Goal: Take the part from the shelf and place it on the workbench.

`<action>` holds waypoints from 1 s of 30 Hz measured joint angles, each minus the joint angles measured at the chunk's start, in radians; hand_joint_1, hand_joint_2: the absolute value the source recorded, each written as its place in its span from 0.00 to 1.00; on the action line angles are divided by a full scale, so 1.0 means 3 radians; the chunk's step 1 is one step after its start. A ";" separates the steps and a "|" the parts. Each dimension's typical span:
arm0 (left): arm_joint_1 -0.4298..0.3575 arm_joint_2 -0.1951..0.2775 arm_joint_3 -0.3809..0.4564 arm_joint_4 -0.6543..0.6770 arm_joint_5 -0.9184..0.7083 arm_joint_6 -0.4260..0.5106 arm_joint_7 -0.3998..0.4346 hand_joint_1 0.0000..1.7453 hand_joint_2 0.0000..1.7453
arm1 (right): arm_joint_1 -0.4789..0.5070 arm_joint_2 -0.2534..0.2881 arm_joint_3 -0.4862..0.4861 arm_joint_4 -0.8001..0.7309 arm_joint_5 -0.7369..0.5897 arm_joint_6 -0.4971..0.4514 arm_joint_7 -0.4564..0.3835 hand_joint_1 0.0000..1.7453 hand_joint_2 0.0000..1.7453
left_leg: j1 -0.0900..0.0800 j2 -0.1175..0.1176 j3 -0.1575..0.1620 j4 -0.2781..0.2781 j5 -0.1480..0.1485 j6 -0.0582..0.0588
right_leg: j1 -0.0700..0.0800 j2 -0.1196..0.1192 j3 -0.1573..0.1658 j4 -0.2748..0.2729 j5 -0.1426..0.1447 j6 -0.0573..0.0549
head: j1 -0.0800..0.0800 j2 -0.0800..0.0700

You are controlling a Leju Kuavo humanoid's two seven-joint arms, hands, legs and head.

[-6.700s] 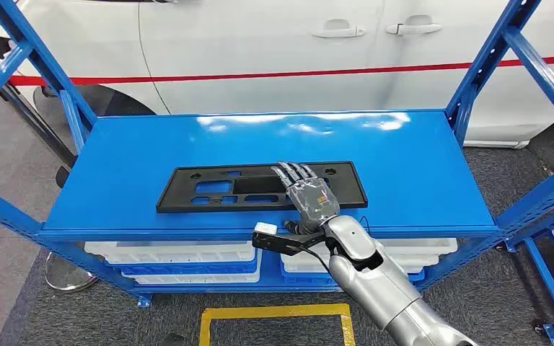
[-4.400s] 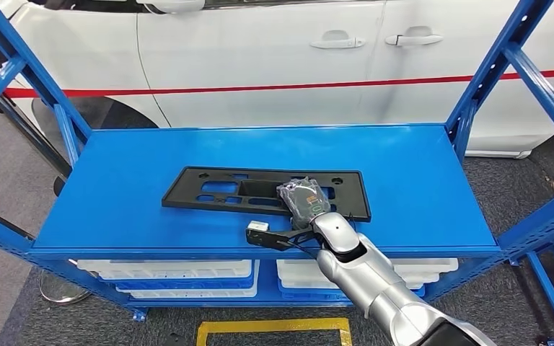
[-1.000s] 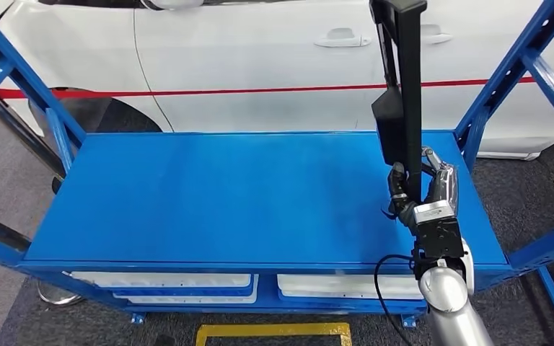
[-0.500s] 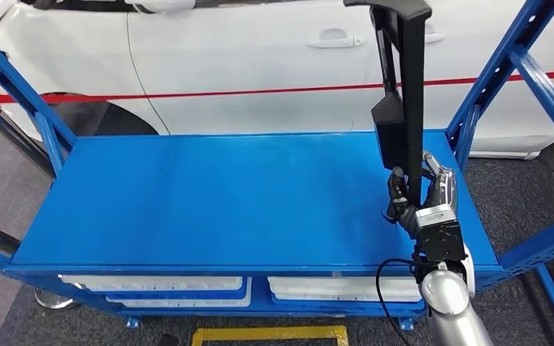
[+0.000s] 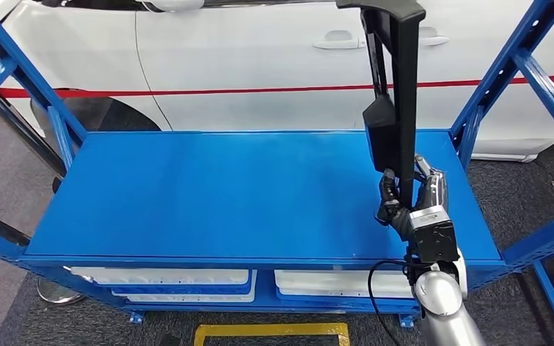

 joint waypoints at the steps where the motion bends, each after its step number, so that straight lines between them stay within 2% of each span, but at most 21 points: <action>1: -0.0003 -0.0004 0.0001 0.0000 0.0000 -0.0001 0.0002 0.00 1.00 | -0.0002 0.0001 0.0003 0.0004 0.0000 -0.0001 -0.0002 1.00 1.00 | 0.0008 0.0007 -0.0012 -0.0027 0.0033 0.0007 | 0.0006 0.0000 -0.0048 0.0146 -0.0132 -0.0001 | 0.0001 0.0000; 3: -0.0007 -0.0006 0.0002 0.0000 -0.0001 -0.0002 0.0006 0.00 1.00 | -0.0004 0.0004 0.0009 0.0016 0.0000 -0.0002 -0.0004 1.00 1.00 | 0.0006 0.0008 -0.0072 -0.0023 0.0070 0.0017 | 0.0012 0.0001 -0.0152 0.0511 -0.0382 0.0006 | 0.0002 0.0000; 4: -0.0007 -0.0008 0.0002 0.0000 -0.0002 -0.0003 0.0008 0.00 1.00 | -0.0002 0.0004 0.0010 0.0023 -0.0001 -0.0002 -0.0004 1.00 1.00 | 0.0007 0.0008 -0.0108 -0.0007 0.0083 0.0014 | 0.0010 0.0000 -0.0167 0.0632 -0.0433 0.0013 | 0.0002 0.0000; 5: -0.0006 -0.0010 0.0002 0.0000 -0.0002 -0.0004 0.0011 0.00 1.00 | -0.0002 0.0004 0.0010 0.0032 -0.0001 -0.0002 -0.0004 1.00 1.00 | 0.0009 0.0009 -0.0147 0.0015 0.0097 0.0009 | 0.0007 -0.0001 -0.0134 0.0655 -0.0419 0.0023 | 0.0002 0.0000; 6: -0.0004 -0.0013 0.0002 0.0000 -0.0003 -0.0004 0.0013 0.00 1.00 | -0.0002 0.0004 0.0011 0.0039 -0.0001 -0.0002 -0.0004 1.00 1.00 | 0.0016 0.0009 -0.0190 0.0042 0.0109 0.0000 | 0.0001 -0.0002 -0.0045 0.0567 -0.0354 0.0034 | 0.0002 0.0000; 8: -0.0002 -0.0019 0.0002 0.0000 -0.0003 -0.0003 0.0016 0.00 1.00 | -0.0013 0.0005 0.0013 0.0047 -0.0001 0.0002 -0.0004 1.00 1.00 | 0.0025 0.0008 -0.0282 0.0121 0.0125 -0.0025 | -0.0010 -0.0005 0.0225 0.0187 -0.0230 0.0052 | 0.0002 0.0000; 9: -0.0003 -0.0022 0.0002 -0.0001 -0.0004 -0.0001 0.0018 0.00 1.00 | -0.0020 0.0005 0.0017 0.0050 0.0001 0.0004 -0.0004 1.00 1.00 | 0.0025 0.0006 -0.0320 0.0163 0.0130 -0.0040 | -0.0006 0.0000 0.0318 0.0038 -0.0198 0.0042 | 0.0001 0.0000; 10: -0.0004 -0.0022 0.0003 -0.0001 -0.0004 0.0002 0.0020 0.00 1.00 | -0.0028 0.0006 0.0021 0.0054 0.0002 0.0007 -0.0003 1.00 1.00 | 0.0021 0.0003 -0.0348 0.0199 0.0138 -0.0057 | -0.0003 0.0005 0.0365 -0.0052 -0.0197 0.0028 | 0.0001 0.0000; 13: 0.0000 -0.0021 0.0005 -0.0001 -0.0009 0.0007 0.0027 0.00 1.00 | -0.0039 0.0007 0.0036 0.0070 0.0007 0.0010 -0.0002 1.00 1.00 | 0.0020 -0.0010 -0.0389 0.0237 0.0180 -0.0105 | 0.0006 0.0011 0.0323 -0.0066 -0.0164 -0.0047 | 0.0001 0.0000; 14: 0.0002 -0.0020 0.0007 -0.0001 -0.0010 0.0007 0.0029 0.00 1.00 | -0.0045 0.0007 0.0039 0.0076 0.0009 0.0011 0.0000 1.00 1.00 | 0.0026 -0.0013 -0.0413 0.0268 0.0143 -0.0123 | 0.0006 0.0006 0.0298 -0.0065 -0.0135 -0.0075 | -0.0001 0.0000; 15: 0.0003 -0.0019 0.0008 -0.0001 -0.0011 0.0007 0.0031 0.00 1.00 | -0.0052 0.0009 0.0041 0.0080 0.0011 0.0012 0.0002 1.00 1.00 | 0.0035 -0.0016 -0.0448 0.0343 0.0056 -0.0143 | 0.0004 0.0001 0.0267 -0.0068 -0.0105 -0.0101 | -0.0002 0.0000; 18: -0.0001 -0.0018 0.0012 -0.0001 -0.0012 0.0009 0.0031 0.00 1.00 | -0.0066 0.0013 0.0051 0.0084 0.0017 0.0014 0.0003 1.00 1.00 | 0.0067 -0.0015 -0.0590 0.0865 -0.0375 -0.0196 | 0.0017 -0.0007 0.0156 -0.0069 -0.0013 -0.0135 | -0.0005 0.0000; 19: -0.0001 -0.0019 0.0014 -0.0001 -0.0013 0.0010 0.0031 0.00 1.00 | -0.0066 0.0013 0.0055 0.0087 0.0020 0.0013 0.0003 1.00 1.00 | 0.0074 -0.0014 -0.0609 0.1028 -0.0449 -0.0200 | 0.0025 -0.0009 0.0117 -0.0068 0.0016 -0.0138 | -0.0006 0.0000; 20: -0.0001 -0.0020 0.0016 -0.0001 -0.0013 0.0010 0.0031 0.00 1.00 | -0.0066 0.0014 0.0059 0.0089 0.0023 0.0013 0.0003 1.00 1.00 | 0.0076 -0.0015 -0.0585 0.1104 -0.0452 -0.0195 | 0.0035 -0.0010 0.0079 -0.0068 0.0045 -0.0139 | -0.0005 0.0000; 21: -0.0001 -0.0021 0.0019 -0.0001 -0.0014 0.0011 0.0031 0.00 1.00 | -0.0066 0.0015 0.0063 0.0091 0.0026 0.0013 0.0003 1.00 1.00 | 0.0073 -0.0016 -0.0507 0.1068 -0.0395 -0.0179 | 0.0045 -0.0010 0.0041 -0.0068 0.0074 -0.0139 | -0.0006 0.0000; 23: -0.0006 -0.0020 0.0025 -0.0003 -0.0014 0.0017 0.0031 0.00 1.00 | -0.0070 0.0017 0.0069 0.0091 0.0030 0.0012 0.0003 1.00 1.00 | 0.0045 -0.0018 -0.0195 0.0685 -0.0268 -0.0105 | 0.0058 -0.0010 -0.0020 -0.0070 0.0132 -0.0139 | -0.0005 0.0000; 25: -0.0015 -0.0016 0.0031 -0.0012 -0.0014 0.0026 0.0031 0.00 1.00 | -0.0075 0.0018 0.0074 0.0091 0.0034 0.0010 0.0004 1.00 1.00 | 0.0008 -0.0017 0.0102 0.0249 -0.0264 -0.0034 | 0.0049 -0.0015 -0.0044 -0.0087 0.0186 -0.0120 | -0.0004 0.0000; 27: -0.0022 -0.0013 0.0038 -0.0019 -0.0014 0.0031 0.0030 0.00 1.00 | -0.0077 0.0023 0.0081 0.0092 0.0035 0.0008 0.0004 1.00 1.00 | -0.0027 -0.0014 0.0184 0.0068 -0.0260 0.0000 | 0.0011 -0.0023 -0.0043 -0.0129 0.0244 -0.0077 | -0.0005 0.0000; 28: -0.0024 -0.0013 0.0041 -0.0019 -0.0014 0.0033 0.0030 0.00 1.00 | -0.0075 0.0025 0.0086 0.0093 0.0035 0.0008 0.0004 1.00 1.00 | -0.0036 -0.0013 0.0188 0.0013 -0.0206 0.0018 | -0.0003 -0.0024 -0.0042 -0.0153 0.0272 -0.0056 | -0.0006 0.0000; 29: -0.0024 -0.0016 0.0045 -0.0019 -0.0014 0.0033 0.0030 0.00 1.00 | -0.0072 0.0027 0.0090 0.0094 0.0036 0.0008 0.0004 1.00 1.00 | -0.0041 -0.0007 0.0196 -0.0058 -0.0146 0.0035 | -0.0010 -0.0020 -0.0047 -0.0161 0.0271 -0.0042 | -0.0005 0.0000; 30: -0.0023 -0.0018 0.0047 -0.0019 -0.0013 0.0033 0.0030 0.00 1.00 | -0.0071 0.0027 0.0092 0.0096 0.0036 0.0008 0.0005 1.00 1.00 | -0.0037 0.0000 0.0202 -0.0124 -0.0085 0.0054 | -0.0007 -0.0015 -0.0065 -0.0127 0.0215 -0.0033 | -0.0003 0.0000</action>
